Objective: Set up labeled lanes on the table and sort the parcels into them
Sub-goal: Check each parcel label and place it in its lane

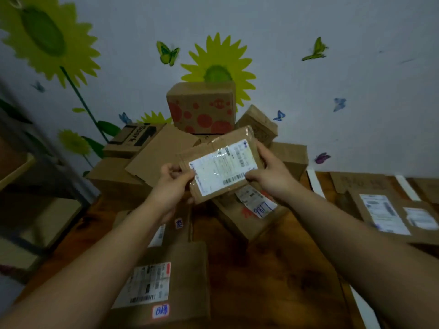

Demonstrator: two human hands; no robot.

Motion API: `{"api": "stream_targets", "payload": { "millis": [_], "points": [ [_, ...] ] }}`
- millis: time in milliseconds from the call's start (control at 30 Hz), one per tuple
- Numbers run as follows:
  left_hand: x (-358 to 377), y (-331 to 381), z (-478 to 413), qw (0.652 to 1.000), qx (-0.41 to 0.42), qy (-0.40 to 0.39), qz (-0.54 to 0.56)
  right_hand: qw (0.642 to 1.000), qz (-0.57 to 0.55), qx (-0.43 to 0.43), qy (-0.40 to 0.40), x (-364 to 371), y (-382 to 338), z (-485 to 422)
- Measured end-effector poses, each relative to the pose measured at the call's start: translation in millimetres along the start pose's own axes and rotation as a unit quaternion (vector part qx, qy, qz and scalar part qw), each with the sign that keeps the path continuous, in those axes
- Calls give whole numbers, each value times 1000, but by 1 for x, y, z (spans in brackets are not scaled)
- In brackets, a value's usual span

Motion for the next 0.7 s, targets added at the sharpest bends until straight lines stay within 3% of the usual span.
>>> {"api": "stream_targets", "payload": {
  "millis": [267, 367, 467, 567, 700],
  "points": [
    [10, 23, 77, 994, 66, -88, 15, 977, -13, -111, 181, -12, -55, 79],
    [25, 19, 101, 987, 43, -122, 93, 953, -40, -149, 261, -14, -66, 111],
    [46, 19, 124, 977, 39, -140, 154, 953, 6, -201, 227, -10, -74, 146],
    [64, 24, 146, 967, 68, -167, 178, 971, -9, -187, 146, -19, -67, 175],
    [93, 39, 174, 962, 125, -241, 41, 970, -30, -176, 166, -60, -62, 214]
  ]
}}
Point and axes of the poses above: each hand's wrist, its own z-axis away from the middle knuckle, its own x-axis out of the palm, y = z × x, the point moved 2 cm from there along -z, towards the middle knuckle, and after that the axes turned 7 degrees about -z, right-handed, at the moved point
